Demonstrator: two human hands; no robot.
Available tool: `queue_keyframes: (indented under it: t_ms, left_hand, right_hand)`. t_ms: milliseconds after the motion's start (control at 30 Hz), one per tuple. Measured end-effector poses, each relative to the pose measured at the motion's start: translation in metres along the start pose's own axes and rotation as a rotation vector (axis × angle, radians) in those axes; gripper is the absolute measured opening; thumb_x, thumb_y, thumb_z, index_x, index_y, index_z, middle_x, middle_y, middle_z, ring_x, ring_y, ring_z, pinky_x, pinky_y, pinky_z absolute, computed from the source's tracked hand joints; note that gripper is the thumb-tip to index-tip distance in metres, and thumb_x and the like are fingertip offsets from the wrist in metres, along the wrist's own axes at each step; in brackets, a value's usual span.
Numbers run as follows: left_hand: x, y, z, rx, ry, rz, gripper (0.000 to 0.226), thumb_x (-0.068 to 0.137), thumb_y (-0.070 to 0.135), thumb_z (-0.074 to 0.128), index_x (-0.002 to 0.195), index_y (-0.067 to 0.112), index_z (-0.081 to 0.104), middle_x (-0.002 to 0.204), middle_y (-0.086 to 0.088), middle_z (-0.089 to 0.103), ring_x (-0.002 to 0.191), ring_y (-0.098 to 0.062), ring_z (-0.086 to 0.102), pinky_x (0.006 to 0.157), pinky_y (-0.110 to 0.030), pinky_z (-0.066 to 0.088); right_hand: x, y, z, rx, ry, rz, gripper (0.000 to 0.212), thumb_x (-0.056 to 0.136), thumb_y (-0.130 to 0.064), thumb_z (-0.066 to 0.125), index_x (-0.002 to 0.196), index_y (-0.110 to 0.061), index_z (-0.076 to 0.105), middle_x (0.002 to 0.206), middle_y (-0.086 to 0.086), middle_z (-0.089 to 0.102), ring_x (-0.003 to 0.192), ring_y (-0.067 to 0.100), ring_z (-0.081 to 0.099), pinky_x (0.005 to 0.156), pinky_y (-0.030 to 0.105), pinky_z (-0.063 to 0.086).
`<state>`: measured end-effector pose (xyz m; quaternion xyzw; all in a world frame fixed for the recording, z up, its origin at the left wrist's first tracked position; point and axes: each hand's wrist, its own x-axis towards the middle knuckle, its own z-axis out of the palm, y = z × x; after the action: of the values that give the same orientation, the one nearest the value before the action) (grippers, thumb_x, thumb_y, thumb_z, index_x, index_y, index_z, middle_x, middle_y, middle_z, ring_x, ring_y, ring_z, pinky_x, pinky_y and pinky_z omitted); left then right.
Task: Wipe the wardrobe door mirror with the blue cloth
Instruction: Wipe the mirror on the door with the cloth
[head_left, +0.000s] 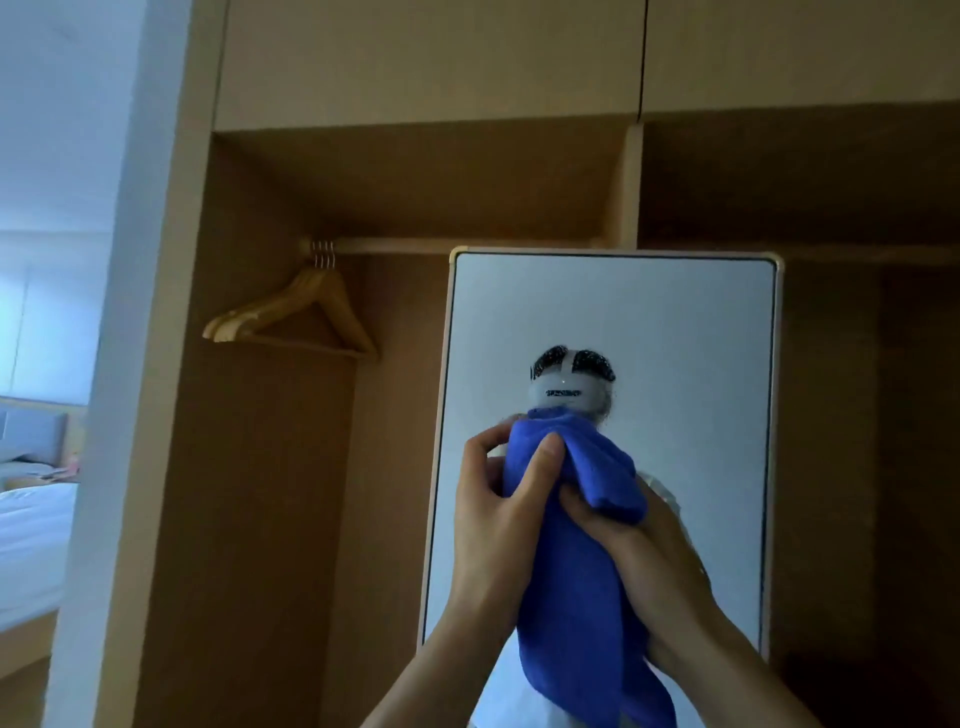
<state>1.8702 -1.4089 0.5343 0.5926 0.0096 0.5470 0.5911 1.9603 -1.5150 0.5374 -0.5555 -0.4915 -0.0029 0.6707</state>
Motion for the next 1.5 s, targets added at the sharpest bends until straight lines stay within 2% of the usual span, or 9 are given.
queue_keyframes:
  t_ms: [133, 233, 333, 533, 733, 800, 933, 1300, 1500]
  left_hand:
    - [0.021, 0.013, 0.003, 0.059, 0.046, 0.057, 0.036, 0.080, 0.055, 0.071, 0.104, 0.029, 0.069, 0.092, 0.011, 0.076, 0.086, -0.004, 0.073, 0.079, -0.031, 0.058]
    - [0.038, 0.020, -0.002, 0.108, 0.100, 0.135, 0.017, 0.091, 0.041, 0.070, 0.096, 0.025, 0.066, 0.084, 0.012, 0.074, 0.078, 0.000, 0.070, 0.070, -0.022, 0.053]
    - [0.056, 0.030, -0.007, 0.154, 0.021, 0.163, 0.017, 0.093, 0.046, 0.068, 0.102, 0.032, 0.065, 0.091, 0.017, 0.074, 0.085, 0.002, 0.070, 0.070, -0.019, 0.054]
    - [0.106, 0.035, -0.044, 0.442, 0.032, 0.340, 0.055, 0.082, 0.079, 0.045, 0.122, 0.043, 0.055, 0.108, 0.031, 0.049, 0.111, 0.010, 0.039, 0.089, -0.019, 0.038]
    - [0.154, 0.035, -0.056, 0.386, -0.058, 0.084, 0.056, 0.105, 0.048, 0.041, 0.156, 0.029, 0.030, 0.146, -0.012, 0.055, 0.139, -0.036, 0.047, 0.115, -0.052, 0.040]
    - [0.161, 0.034, -0.060, 0.310, -0.089, 0.077, 0.046, 0.107, 0.041, 0.041, 0.151, 0.029, 0.040, 0.133, -0.018, 0.064, 0.124, -0.039, 0.061, 0.103, -0.057, 0.050]
    - [0.175, 0.029, -0.068, 0.339, -0.116, 0.146, 0.031, 0.108, 0.033, 0.041, 0.135, 0.038, 0.056, 0.099, 0.000, 0.073, 0.078, -0.007, 0.068, 0.065, -0.026, 0.054]
    - [0.189, 0.021, -0.078, 0.346, -0.202, 0.169, 0.037, 0.110, 0.029, 0.038, 0.141, 0.037, 0.057, 0.115, 0.008, 0.072, 0.100, -0.009, 0.068, 0.085, -0.025, 0.053]
    - [0.194, 0.002, -0.086, 0.221, -0.238, 0.078, 0.034, 0.109, 0.020, 0.040, 0.112, 0.032, 0.072, 0.101, -0.003, 0.077, 0.101, -0.031, 0.071, 0.094, -0.053, 0.056]
  right_hand:
    - [0.015, -0.012, 0.021, 0.024, -0.013, 0.043, 0.037, 0.090, -0.025, 0.073, 0.124, -0.018, 0.061, 0.105, -0.008, 0.074, 0.096, -0.006, 0.069, 0.082, 0.012, 0.053]
    - [0.026, -0.022, 0.036, 0.006, -0.010, 0.086, 0.043, 0.098, -0.017, 0.062, 0.139, -0.015, 0.051, 0.131, 0.002, 0.064, 0.112, -0.001, 0.059, 0.085, 0.004, 0.044]
    - [0.040, -0.036, 0.039, -0.059, 0.043, 0.063, 0.048, 0.094, -0.024, 0.068, 0.139, -0.022, 0.052, 0.130, 0.000, 0.065, 0.116, 0.009, 0.064, 0.097, 0.026, 0.052]
    - [0.073, -0.075, 0.034, -0.457, 0.111, -0.130, 0.030, 0.090, -0.035, 0.072, 0.114, -0.036, 0.055, 0.097, -0.016, 0.071, 0.084, 0.000, 0.068, 0.074, 0.028, 0.056]
    - [0.116, -0.126, 0.044, -1.112, 0.206, -0.404, 0.039, 0.086, -0.023, 0.062, 0.118, -0.041, 0.049, 0.094, -0.014, 0.062, 0.080, 0.013, 0.062, 0.065, 0.034, 0.048]
    - [0.131, -0.138, 0.051, -1.184, 0.181, -0.490, 0.038, 0.087, -0.025, 0.060, 0.120, -0.040, 0.050, 0.104, -0.015, 0.059, 0.085, 0.016, 0.062, 0.068, 0.035, 0.049]
    - [0.166, -0.148, 0.066, -1.383, 0.116, -0.618, 0.039, 0.090, -0.026, 0.062, 0.126, -0.036, 0.051, 0.105, -0.008, 0.056, 0.077, 0.012, 0.055, 0.054, 0.019, 0.035]
    - [0.200, -0.126, 0.082, -1.462, 0.183, -0.796, 0.027, 0.085, -0.017, 0.061, 0.110, -0.027, 0.058, 0.092, -0.006, 0.053, 0.079, 0.016, 0.054, 0.057, 0.032, 0.045]
    - [0.167, -0.082, 0.081, -1.451, 0.046, -0.781, 0.024, 0.082, -0.021, 0.057, 0.106, -0.027, 0.057, 0.094, -0.004, 0.056, 0.082, 0.018, 0.056, 0.062, 0.037, 0.052]
